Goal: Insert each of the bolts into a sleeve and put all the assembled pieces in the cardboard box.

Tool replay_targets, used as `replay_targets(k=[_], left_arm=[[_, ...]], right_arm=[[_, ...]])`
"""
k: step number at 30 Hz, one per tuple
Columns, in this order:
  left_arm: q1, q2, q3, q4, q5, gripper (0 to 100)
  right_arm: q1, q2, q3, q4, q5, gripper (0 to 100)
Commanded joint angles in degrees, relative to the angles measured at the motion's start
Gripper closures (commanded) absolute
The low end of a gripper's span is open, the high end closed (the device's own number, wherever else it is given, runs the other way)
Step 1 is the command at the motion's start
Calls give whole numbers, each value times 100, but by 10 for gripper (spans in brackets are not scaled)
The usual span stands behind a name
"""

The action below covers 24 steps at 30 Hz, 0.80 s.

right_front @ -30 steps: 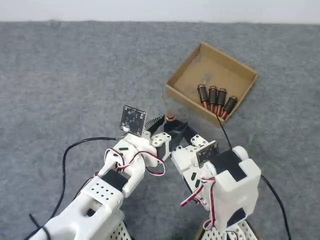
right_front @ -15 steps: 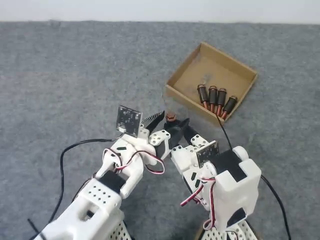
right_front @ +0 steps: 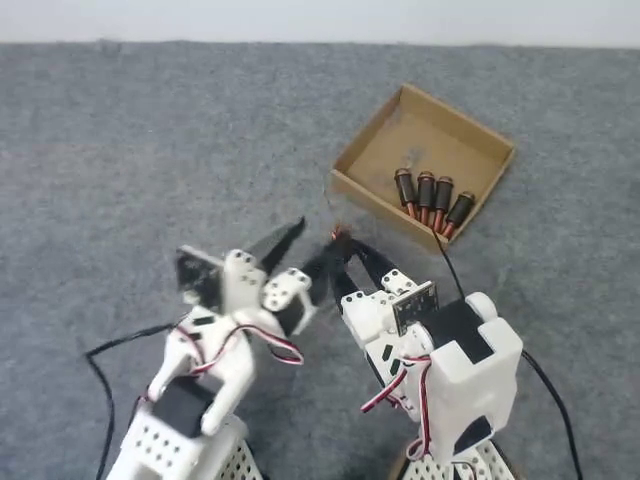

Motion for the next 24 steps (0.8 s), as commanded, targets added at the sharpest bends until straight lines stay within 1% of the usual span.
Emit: replay_targets(k=[1, 4, 10, 11, 15, 18, 20, 22, 24], left_arm=[[-721, -941, -154, 299, 53, 997], [-1231, -949, -180, 448, 53, 976], [-2259, -932, -154, 475, 53, 991], [-2409, -932, -154, 589, 53, 991], [-2673, -949, -330, 1292, -53, 991], [-2655, -949, -760, 2154, -589, 991], [-2646, -949, -1138, 2734, -809, 991], [-2664, -949, -1420, 3165, -897, 991], [-2681, -949, -1516, 3402, -897, 991]], right_arm=[[-13, -224, 141, -145, 97, 992], [-13, -224, 141, -145, 97, 992], [75, -242, 149, -163, 97, 992], [110, -242, 141, -171, 97, 992], [136, -251, 141, -180, 97, 992], [136, -251, 141, -180, 97, 992], [136, -251, 141, -180, 97, 992], [136, -251, 141, -180, 97, 992], [136, -251, 141, -180, 97, 992]])
